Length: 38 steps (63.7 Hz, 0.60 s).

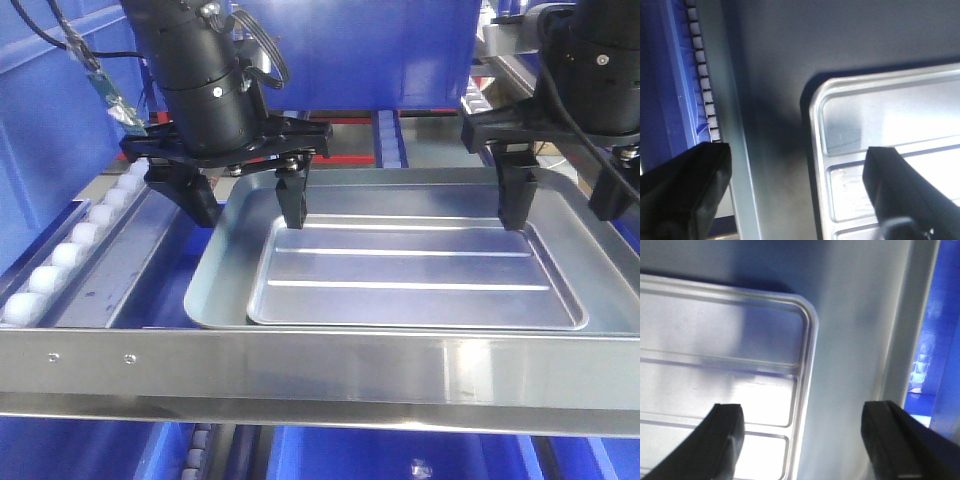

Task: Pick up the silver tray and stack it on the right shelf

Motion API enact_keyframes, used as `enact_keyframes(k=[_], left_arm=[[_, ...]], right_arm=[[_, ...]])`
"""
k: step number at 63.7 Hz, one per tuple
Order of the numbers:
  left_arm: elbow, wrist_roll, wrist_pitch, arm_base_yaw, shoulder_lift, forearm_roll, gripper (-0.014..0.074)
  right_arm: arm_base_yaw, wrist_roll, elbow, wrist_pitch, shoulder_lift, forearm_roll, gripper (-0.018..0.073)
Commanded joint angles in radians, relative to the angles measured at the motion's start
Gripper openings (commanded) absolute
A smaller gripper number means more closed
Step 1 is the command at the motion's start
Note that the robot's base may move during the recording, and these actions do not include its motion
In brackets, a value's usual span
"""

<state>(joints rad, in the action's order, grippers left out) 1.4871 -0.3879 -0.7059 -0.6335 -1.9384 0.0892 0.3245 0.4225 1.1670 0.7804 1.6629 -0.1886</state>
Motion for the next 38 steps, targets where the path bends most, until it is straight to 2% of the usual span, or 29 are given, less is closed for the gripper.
enact_keyframes(k=[1,9,15,19,24,30,35,38], left_arm=[[0.034,-0.001,0.030,0.000,0.089,-0.003,0.0452],[0.034,-0.001,0.011,0.000,0.156,-0.003,0.0417],[0.034,-0.001,-0.025,-0.002,0.218,0.001,0.0344],[0.023,-0.001,-0.031,-0.002,0.272,0.010,0.0277],[-0.008,-0.001,-0.018,-0.002,0.343,0.018,0.0159],[-0.074,-0.001,-0.009,-0.007,0.441,0.027,0.0019],[-0.153,-0.001,0.010,-0.008,0.524,0.036,-0.0103],[-0.215,-0.001,0.036,-0.008,0.578,0.036,-0.0097]], right_arm=[[-0.008,-0.012,0.031,-0.018,-0.082,-0.027,0.0587],[-0.008,-0.012,0.032,-0.009,-0.156,-0.027,0.0509],[-0.007,-0.012,0.032,0.003,-0.228,-0.027,0.0384],[-0.006,-0.012,0.029,0.010,-0.282,-0.027,0.0294],[-0.003,-0.019,0.018,0.011,-0.348,-0.027,0.0159],[0.006,-0.034,-0.021,-0.009,-0.431,-0.027,0.0038],[0.021,-0.051,-0.080,-0.043,-0.511,-0.027,0.0057],[0.029,-0.053,-0.127,-0.064,-0.552,-0.027,0.0057]])
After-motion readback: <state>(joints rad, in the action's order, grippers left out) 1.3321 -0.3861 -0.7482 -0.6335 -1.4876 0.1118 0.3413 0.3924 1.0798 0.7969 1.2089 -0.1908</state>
